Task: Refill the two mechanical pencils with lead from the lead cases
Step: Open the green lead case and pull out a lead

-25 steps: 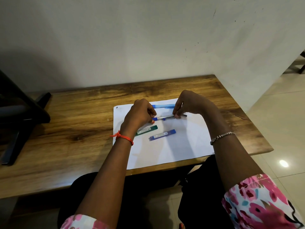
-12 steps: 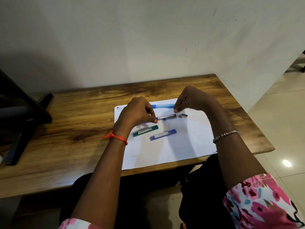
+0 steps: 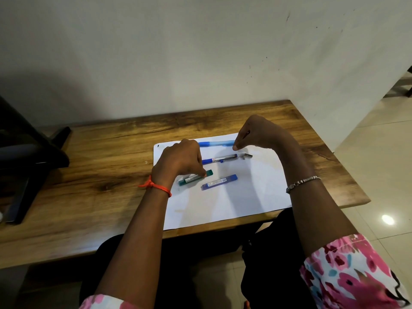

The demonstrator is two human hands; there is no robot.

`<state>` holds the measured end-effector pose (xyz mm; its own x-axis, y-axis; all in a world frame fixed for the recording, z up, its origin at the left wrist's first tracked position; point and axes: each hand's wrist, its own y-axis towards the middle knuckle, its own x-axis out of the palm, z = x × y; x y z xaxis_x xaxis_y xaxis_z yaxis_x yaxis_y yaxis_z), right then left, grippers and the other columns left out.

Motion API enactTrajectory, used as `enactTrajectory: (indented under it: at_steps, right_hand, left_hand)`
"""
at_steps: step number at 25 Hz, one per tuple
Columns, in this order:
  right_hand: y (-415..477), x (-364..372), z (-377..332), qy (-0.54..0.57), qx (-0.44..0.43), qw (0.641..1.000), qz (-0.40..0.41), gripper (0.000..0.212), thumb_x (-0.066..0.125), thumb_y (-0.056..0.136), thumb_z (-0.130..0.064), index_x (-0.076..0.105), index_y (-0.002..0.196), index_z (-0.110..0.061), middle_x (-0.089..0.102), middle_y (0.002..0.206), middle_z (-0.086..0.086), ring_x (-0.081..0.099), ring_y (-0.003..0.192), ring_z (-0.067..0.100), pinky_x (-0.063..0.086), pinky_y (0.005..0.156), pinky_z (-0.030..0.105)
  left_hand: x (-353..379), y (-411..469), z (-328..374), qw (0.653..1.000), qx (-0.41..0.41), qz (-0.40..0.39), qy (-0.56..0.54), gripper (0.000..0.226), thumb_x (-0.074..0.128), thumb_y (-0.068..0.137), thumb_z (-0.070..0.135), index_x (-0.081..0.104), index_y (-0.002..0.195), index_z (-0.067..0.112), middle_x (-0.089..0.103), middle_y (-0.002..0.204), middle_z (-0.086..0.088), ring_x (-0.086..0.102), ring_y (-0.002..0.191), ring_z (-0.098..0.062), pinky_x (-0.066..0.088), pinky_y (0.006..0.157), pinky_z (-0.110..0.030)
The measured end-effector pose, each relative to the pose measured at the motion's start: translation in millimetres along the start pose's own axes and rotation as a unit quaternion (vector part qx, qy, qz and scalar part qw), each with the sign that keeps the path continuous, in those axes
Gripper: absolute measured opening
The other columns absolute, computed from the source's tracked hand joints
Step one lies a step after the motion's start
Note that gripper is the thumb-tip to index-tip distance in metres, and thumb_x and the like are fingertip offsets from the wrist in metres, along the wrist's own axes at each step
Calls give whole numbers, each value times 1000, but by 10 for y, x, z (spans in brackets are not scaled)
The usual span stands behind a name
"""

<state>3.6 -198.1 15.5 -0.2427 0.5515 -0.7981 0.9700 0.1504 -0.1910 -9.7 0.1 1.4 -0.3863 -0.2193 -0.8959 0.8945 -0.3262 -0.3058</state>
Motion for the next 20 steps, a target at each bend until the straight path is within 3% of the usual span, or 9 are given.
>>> enactTrajectory:
  at_steps: [4, 6, 9, 12, 15, 18, 20]
  right_hand:
    - [14, 1, 0, 14, -6, 1000, 8, 17, 76, 74, -10, 75, 90, -3, 57, 54, -5, 44, 49, 9, 31, 47, 17]
    - [14, -6, 10, 32, -15, 999, 8, 15, 76, 74, -10, 76, 88, -4, 58, 50, -8, 45, 47, 9, 31, 47, 18]
    - [-8, -27, -10, 87, -42, 995, 8, 14, 76, 74, -12, 76, 86, -5, 62, 60, 3, 44, 52, 7, 35, 46, 15]
    - [-46, -36, -96, 203, -76, 976, -15, 18, 74, 76, -11, 74, 89, 2, 68, 71, 10, 56, 57, 7, 44, 51, 16]
    - [-61, -27, -183, 276, -101, 955, -32, 23, 71, 78, -10, 71, 91, 8, 69, 75, 14, 60, 58, 10, 48, 55, 20]
    - [-52, -21, -217, 310, -119, 943, -22, 16, 70, 78, -7, 72, 87, 6, 67, 68, 13, 57, 58, 13, 48, 55, 22]
    - [-50, -26, -221, 358, -123, 926, 3, 7, 68, 79, -5, 73, 80, 1, 64, 60, 10, 54, 56, 16, 45, 52, 22]
  left_hand:
    - [-1, -9, 19, 999, 5, -13, 28, 23, 74, 72, 32, 58, 71, 17, 63, 88, -5, 63, 87, -24, 48, 71, -35]
    - [-17, -10, 10, 1000, 6, -23, 17, 22, 74, 72, 31, 62, 74, 13, 65, 86, -6, 63, 85, -23, 46, 67, -33]
    - [-123, -38, -5, 994, 23, -12, -103, 16, 75, 71, 24, 72, 76, 8, 67, 73, -5, 60, 66, -15, 42, 57, -24]
    - [-240, -85, 7, 959, 52, 29, -276, 7, 72, 74, 15, 72, 70, 9, 66, 61, -3, 57, 51, -3, 39, 50, -14]
    - [-256, -76, 36, 922, 47, 51, -381, 8, 70, 76, 13, 69, 70, 8, 66, 53, 6, 62, 50, 0, 42, 46, -12]
    - [-239, -67, 64, 887, 31, 48, -458, 8, 70, 77, 13, 69, 76, 5, 68, 54, 5, 65, 54, -4, 52, 52, -14]
    - [-235, -81, 66, 839, 32, 20, -543, 8, 68, 80, 13, 69, 82, 5, 73, 65, -1, 71, 65, -14, 58, 61, -22]
